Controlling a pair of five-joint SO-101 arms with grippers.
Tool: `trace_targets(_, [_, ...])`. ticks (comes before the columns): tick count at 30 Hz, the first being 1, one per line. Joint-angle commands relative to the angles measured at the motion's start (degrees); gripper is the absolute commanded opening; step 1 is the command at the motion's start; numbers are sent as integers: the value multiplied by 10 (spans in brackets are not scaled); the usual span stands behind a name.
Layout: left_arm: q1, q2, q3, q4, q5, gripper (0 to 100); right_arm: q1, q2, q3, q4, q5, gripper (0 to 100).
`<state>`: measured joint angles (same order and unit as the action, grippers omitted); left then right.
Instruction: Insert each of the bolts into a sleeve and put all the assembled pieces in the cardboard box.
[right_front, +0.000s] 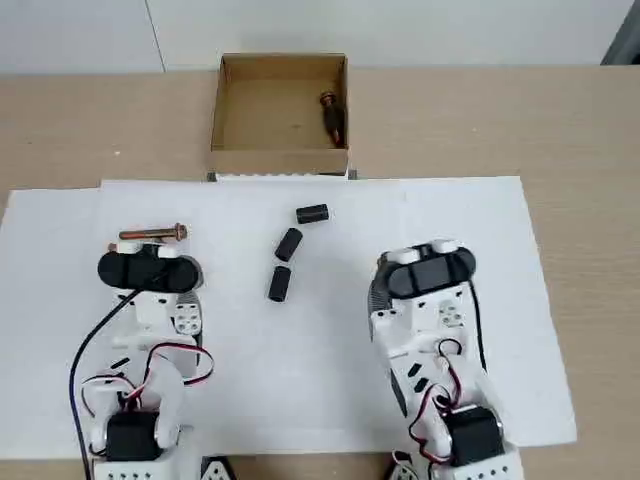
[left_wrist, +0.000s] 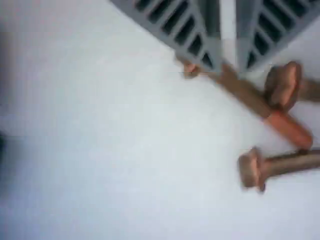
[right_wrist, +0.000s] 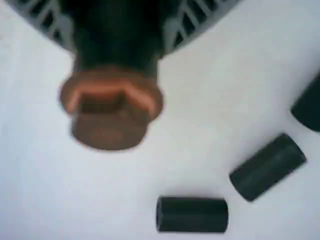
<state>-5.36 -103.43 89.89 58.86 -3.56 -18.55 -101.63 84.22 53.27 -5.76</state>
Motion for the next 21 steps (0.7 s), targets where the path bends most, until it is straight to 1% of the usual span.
trace_targets(1, [-9,-6,30,1,-21,6,7,57,-90,4,-32,3])
trace_targets(5, [-11,-6,43,-1,-25,6,7,233,-222,-17,-40,3])
trace_targets(12, [-9,-6,43,-2,-25,6,6,599,-527,-41,-36,3])
trace_targets(21, [-9,-6,43,-3,-25,6,6,975,-904,-41,34,3])
